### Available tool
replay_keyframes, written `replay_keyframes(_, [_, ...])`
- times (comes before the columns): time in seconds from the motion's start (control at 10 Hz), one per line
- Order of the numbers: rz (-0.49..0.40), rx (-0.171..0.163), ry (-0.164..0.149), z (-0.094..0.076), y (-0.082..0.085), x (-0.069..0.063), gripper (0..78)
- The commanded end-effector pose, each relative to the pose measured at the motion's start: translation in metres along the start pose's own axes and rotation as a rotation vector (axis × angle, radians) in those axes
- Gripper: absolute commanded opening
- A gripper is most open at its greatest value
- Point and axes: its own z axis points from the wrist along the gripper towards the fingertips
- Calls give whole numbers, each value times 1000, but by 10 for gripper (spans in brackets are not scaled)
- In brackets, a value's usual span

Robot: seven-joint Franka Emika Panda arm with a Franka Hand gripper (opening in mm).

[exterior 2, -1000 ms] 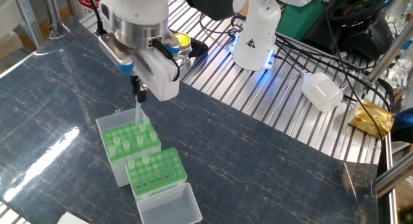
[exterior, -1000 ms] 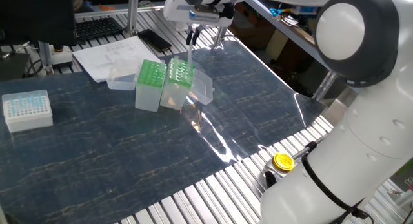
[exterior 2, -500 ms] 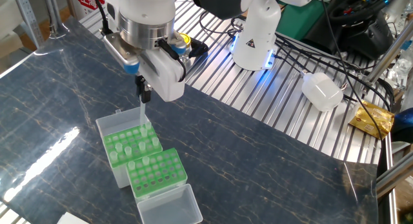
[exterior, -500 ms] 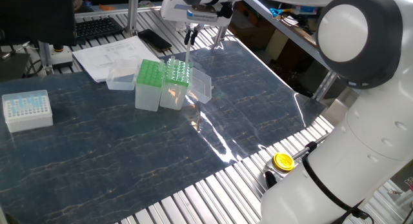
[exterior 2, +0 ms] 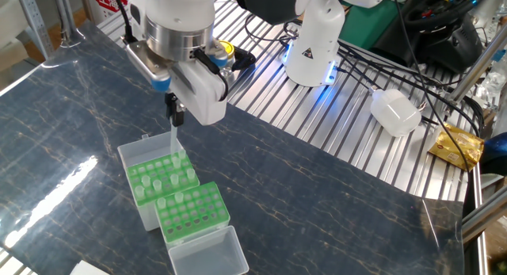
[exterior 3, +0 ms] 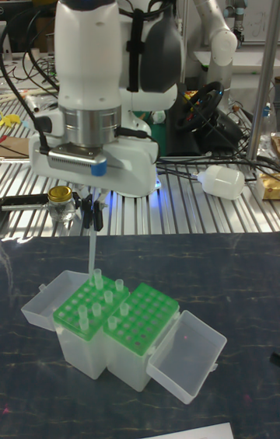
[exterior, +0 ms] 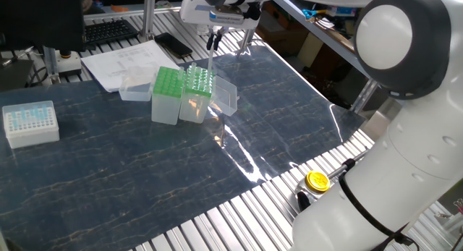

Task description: Transfer all large pipette tips from one holder to another

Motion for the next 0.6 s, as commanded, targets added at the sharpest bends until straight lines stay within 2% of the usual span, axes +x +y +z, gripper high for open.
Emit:
replay_keyframes(0.1, [2,-6,0,-3,-1,-5,11])
replay_keyframes(0.6, [-11,-10,-3,0,-5,-7,11])
